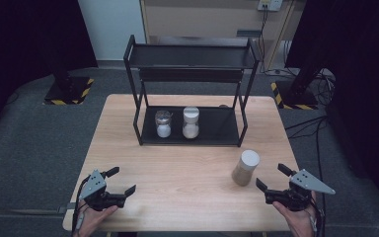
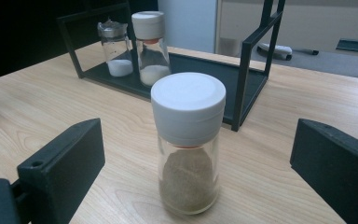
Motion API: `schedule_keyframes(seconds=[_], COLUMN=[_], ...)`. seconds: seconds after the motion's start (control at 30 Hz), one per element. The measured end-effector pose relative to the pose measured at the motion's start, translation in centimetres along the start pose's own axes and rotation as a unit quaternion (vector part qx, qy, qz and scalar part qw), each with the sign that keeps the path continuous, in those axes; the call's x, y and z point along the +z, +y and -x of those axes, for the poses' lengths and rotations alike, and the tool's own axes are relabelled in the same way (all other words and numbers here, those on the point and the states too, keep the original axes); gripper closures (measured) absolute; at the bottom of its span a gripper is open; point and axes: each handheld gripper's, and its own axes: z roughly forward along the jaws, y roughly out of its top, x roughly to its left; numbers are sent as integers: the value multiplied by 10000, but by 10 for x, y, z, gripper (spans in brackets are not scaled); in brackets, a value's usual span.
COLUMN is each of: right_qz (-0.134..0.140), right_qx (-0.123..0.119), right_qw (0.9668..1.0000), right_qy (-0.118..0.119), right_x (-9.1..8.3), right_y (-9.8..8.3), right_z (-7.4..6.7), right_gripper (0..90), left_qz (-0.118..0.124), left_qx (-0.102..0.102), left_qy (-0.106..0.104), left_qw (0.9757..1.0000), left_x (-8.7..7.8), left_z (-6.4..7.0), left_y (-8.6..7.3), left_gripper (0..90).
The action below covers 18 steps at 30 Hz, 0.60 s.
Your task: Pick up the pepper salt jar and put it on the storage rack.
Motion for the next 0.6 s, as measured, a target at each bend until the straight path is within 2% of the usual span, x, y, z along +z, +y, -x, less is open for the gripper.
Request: schedule_keyframes(seconds=[0.33,0.6], right_qz=[-44,-128], right_qx=[-15,-9], right_qw=[10000,9998], right_qy=[48,146], right_x=[1,9], right_y=[16,26], right_z=[3,6], right_gripper=[36,39], left_qz=[0,-15], left_qx=[17,28], left_qy=[3,1], left_qw=[10000,10000], left_x=[0,0], left_z=[1,1], left_y=[0,1], left_gripper=[64,64])
